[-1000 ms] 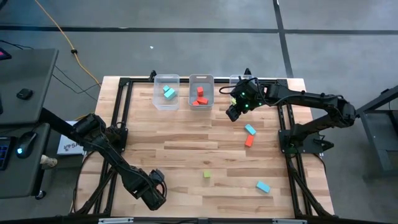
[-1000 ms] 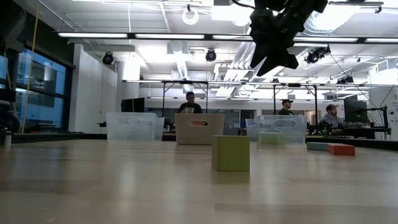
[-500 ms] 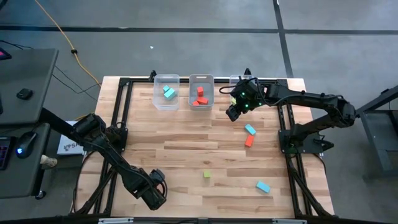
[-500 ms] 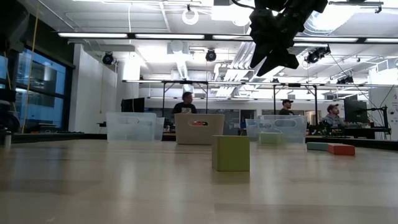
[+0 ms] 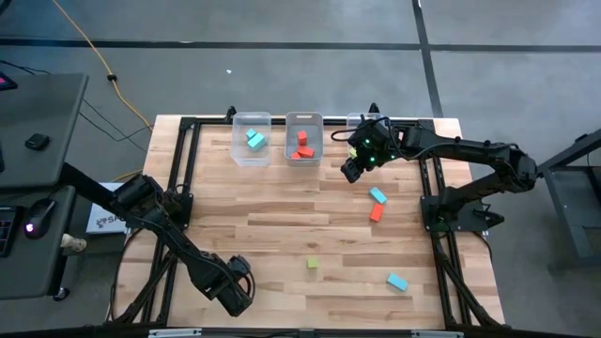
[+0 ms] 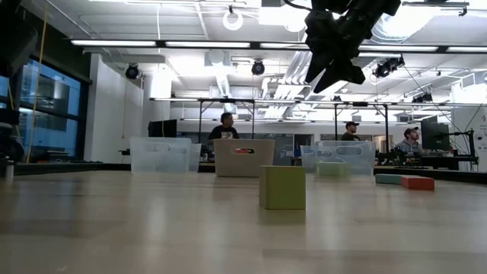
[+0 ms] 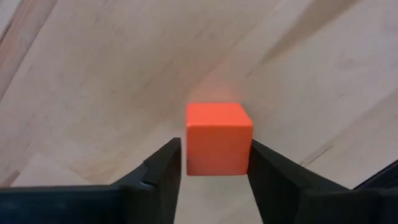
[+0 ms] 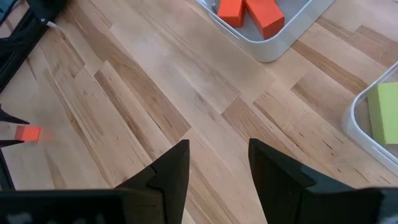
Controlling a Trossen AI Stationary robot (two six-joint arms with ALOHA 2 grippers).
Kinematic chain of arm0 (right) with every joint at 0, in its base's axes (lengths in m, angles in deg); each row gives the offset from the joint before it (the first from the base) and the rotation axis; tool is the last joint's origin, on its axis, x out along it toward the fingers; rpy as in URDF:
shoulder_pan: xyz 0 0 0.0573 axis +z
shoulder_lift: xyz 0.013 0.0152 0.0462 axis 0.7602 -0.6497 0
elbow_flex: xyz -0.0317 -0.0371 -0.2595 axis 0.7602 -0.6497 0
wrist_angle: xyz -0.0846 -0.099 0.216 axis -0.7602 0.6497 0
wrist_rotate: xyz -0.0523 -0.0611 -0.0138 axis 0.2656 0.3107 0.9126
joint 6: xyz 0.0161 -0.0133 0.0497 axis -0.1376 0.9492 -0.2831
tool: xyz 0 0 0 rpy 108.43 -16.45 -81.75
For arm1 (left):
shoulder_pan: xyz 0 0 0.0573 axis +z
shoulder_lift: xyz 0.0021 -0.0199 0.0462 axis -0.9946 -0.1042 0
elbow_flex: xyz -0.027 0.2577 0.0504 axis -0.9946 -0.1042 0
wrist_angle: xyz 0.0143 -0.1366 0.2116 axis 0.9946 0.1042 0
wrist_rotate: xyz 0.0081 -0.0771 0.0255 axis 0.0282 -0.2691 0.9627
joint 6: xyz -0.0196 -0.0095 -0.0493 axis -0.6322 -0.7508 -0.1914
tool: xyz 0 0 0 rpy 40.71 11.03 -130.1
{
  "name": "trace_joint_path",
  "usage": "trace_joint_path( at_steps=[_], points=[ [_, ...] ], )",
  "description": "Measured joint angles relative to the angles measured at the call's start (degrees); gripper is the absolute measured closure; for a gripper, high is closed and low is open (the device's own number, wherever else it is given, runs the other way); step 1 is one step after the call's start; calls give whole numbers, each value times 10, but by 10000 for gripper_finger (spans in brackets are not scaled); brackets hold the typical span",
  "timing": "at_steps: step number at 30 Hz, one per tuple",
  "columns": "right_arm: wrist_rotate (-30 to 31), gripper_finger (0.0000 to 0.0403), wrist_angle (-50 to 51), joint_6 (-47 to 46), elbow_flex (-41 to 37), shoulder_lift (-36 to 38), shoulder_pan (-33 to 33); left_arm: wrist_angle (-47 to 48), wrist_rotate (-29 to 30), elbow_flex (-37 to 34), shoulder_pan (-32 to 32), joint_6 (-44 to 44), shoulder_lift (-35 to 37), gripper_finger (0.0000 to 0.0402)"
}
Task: Sort & place blocks by color
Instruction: Put the orange cube block into the gray bin
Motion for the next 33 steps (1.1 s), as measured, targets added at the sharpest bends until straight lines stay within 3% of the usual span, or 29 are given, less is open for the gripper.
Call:
trace_joint_path(
  at_steps=[10,18,33],
  points=[
    [4,249,0,0,0,0,0,2,-2,1,2,47,5,329],
    [5,249,0,-1,0,0,0,17,5,0,49,135,28,329],
    [30,249,-1,-15,0,0,0,38,47,0,222,404,99,329]
  ],
)
